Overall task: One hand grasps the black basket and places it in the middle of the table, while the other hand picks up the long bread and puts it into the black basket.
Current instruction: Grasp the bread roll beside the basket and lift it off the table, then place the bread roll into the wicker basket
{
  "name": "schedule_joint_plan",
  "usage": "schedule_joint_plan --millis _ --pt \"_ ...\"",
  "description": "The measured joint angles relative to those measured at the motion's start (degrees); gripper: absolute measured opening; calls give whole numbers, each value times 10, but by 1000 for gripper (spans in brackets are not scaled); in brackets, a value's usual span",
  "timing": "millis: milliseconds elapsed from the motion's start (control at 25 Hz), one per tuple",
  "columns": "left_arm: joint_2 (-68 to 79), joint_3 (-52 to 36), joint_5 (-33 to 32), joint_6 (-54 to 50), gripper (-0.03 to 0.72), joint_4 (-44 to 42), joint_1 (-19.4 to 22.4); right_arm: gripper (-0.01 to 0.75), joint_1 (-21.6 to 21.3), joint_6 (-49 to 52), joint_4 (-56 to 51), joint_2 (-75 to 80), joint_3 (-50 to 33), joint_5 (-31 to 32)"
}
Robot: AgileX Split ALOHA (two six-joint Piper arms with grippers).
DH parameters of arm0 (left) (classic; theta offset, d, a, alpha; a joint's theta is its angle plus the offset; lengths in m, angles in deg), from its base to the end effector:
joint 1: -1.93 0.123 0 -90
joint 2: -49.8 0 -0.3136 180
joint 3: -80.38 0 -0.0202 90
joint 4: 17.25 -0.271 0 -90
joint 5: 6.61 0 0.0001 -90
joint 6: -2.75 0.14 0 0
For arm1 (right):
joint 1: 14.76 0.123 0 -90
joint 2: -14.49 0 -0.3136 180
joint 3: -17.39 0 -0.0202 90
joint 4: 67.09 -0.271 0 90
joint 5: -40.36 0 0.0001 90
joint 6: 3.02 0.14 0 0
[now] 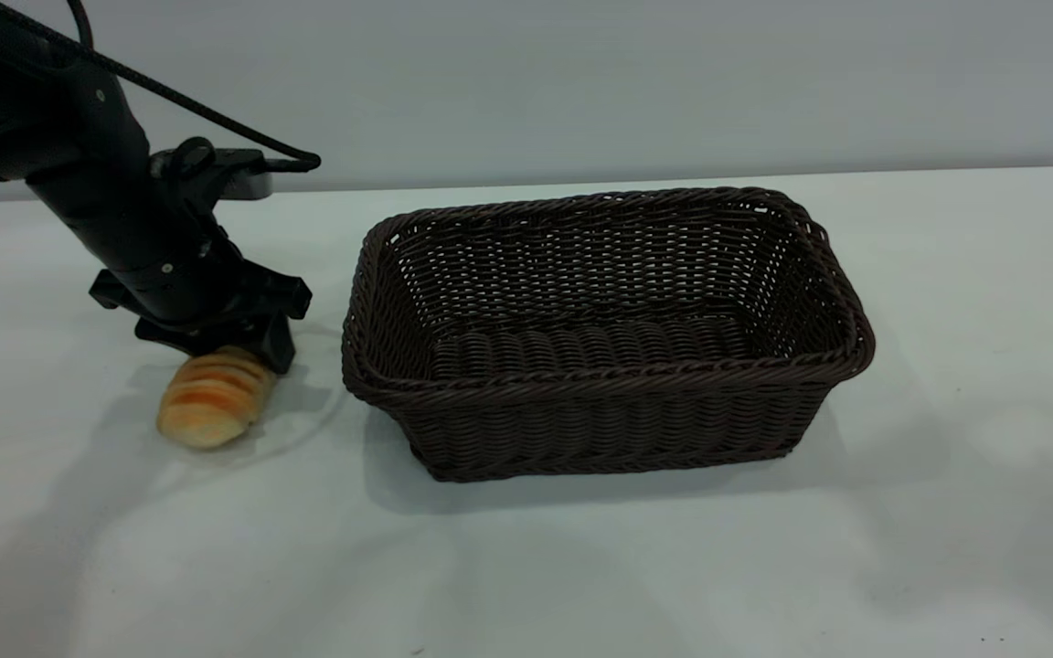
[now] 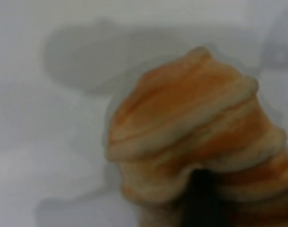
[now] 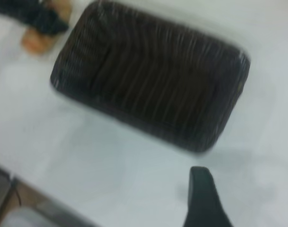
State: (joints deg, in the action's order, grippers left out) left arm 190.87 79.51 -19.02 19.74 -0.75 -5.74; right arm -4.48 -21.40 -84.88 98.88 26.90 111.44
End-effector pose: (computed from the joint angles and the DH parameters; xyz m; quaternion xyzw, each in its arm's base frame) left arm 0.4829 -0.0737 -0.0063 0.0793 0.9704 -0.0431 0.2239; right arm 0.2902 0.0938 0.4153 -0.2289 0.9166 0.1337 0.2994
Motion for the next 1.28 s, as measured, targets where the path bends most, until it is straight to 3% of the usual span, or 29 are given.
schedule_joint_plan --millis 160,240,440,600,800,960,1160,1280 --pt "-11 0 -9 0 147 -13 2 495 0 0 23 -130 -169 0" --pt "-29 -1 -32 0 92 -13 0 495 0 0 43 -198 -258 0" --pt "-159 -3 -74 0 91 -13 -8 495 0 16 84 -358 -471 -10" --pt "-257 -3 -89 0 91 -13 -58 495 0 33 115 -498 -575 -14" --pt "-269 -3 -80 12 89 -11 -178 494 0 73 145 -644 -598 -60" --pt "-198 -3 -19 20 87 -9 -244 494 0 99 163 -696 -600 -60" --pt "-93 -3 56 21 106 -9 -265 494 0 108 169 -701 -601 -60" --pt "-70 -3 56 21 230 -8 -265 494 0 108 169 -702 -602 -60"
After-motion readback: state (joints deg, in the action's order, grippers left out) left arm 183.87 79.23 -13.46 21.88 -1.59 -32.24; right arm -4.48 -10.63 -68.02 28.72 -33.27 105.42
